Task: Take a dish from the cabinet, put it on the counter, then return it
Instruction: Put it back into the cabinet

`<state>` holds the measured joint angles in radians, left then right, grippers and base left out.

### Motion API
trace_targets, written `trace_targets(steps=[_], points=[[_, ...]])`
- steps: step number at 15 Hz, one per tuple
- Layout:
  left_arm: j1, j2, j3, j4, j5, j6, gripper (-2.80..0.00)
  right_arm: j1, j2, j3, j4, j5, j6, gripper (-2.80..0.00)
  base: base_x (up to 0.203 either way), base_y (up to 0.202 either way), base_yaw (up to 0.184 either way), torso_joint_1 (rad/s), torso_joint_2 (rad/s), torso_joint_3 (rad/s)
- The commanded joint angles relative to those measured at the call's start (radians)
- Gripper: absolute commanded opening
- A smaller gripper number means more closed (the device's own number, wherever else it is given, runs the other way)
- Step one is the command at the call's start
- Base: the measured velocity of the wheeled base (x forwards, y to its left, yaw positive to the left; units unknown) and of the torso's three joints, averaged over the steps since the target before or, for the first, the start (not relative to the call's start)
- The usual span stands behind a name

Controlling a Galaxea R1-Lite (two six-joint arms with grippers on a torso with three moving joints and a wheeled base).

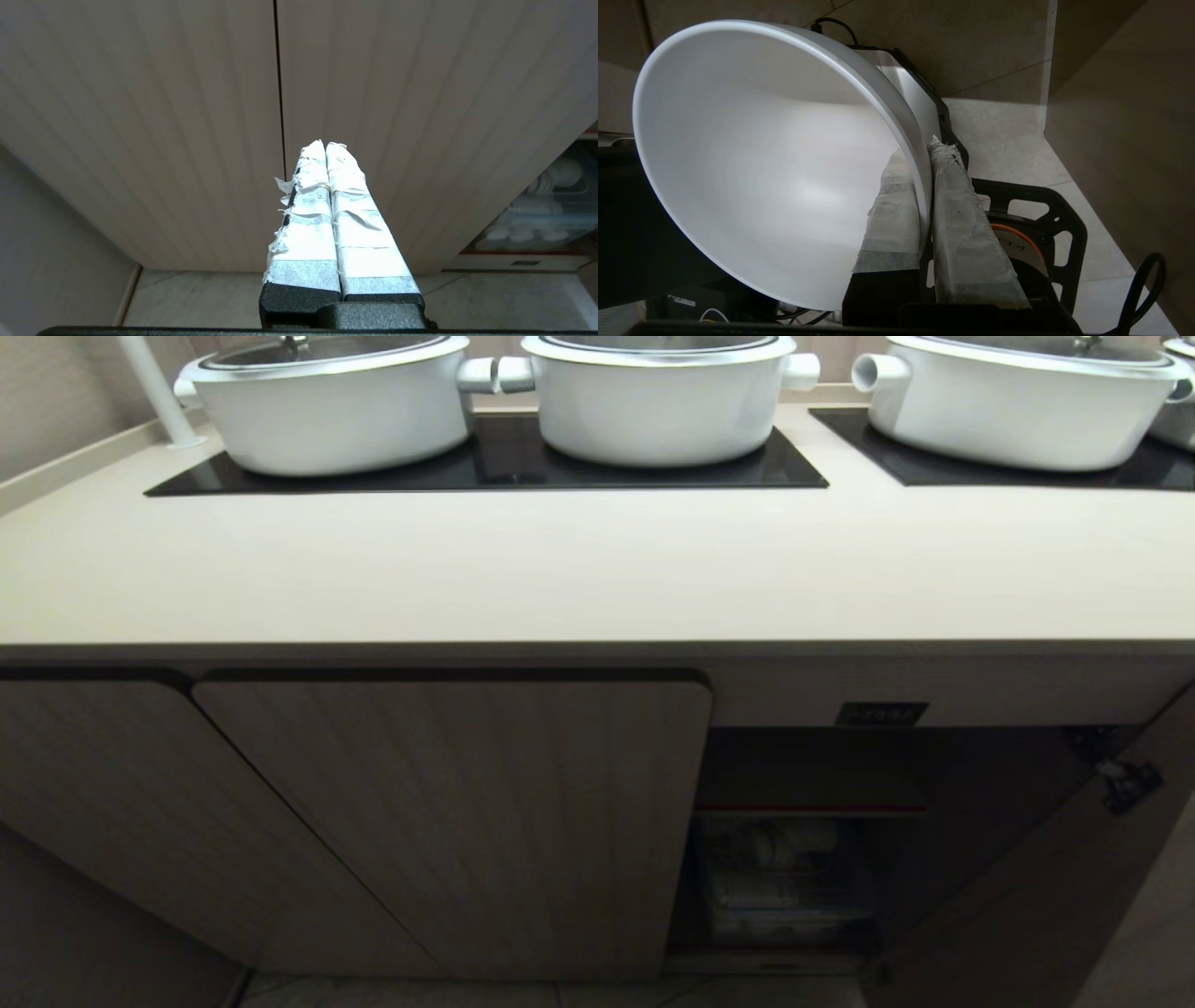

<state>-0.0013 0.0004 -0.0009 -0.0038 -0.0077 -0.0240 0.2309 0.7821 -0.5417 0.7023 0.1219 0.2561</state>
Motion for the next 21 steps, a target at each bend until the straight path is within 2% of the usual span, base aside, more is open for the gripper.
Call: trace_targets(steps=[1, 15, 21], points=[[0.0, 0.0, 0.0, -0.001, 0.0, -0.001, -2.8, -0.001, 0.0, 0.0, 0.004, 0.002, 0.002, -2.8, 0.0, 0.0, 0.0, -0.191, 0.49, 0.299], [0.001, 0.0, -0.001, -0.001, 0.0, 0.0, -2.8, -0.008, 0.009, 0.005, -0.003, 0.004, 0.002, -2.8, 0.0, 0.0, 0.0, -0.134, 0.47, 0.325], [0.0, 0.0, 0.001, -0.001, 0.0, -0.001, -2.8, -0.011, 0.009, 0.006, -0.004, 0.004, 0.002, -2.8, 0.0, 0.0, 0.0, -0.012, 0.09, 0.081]])
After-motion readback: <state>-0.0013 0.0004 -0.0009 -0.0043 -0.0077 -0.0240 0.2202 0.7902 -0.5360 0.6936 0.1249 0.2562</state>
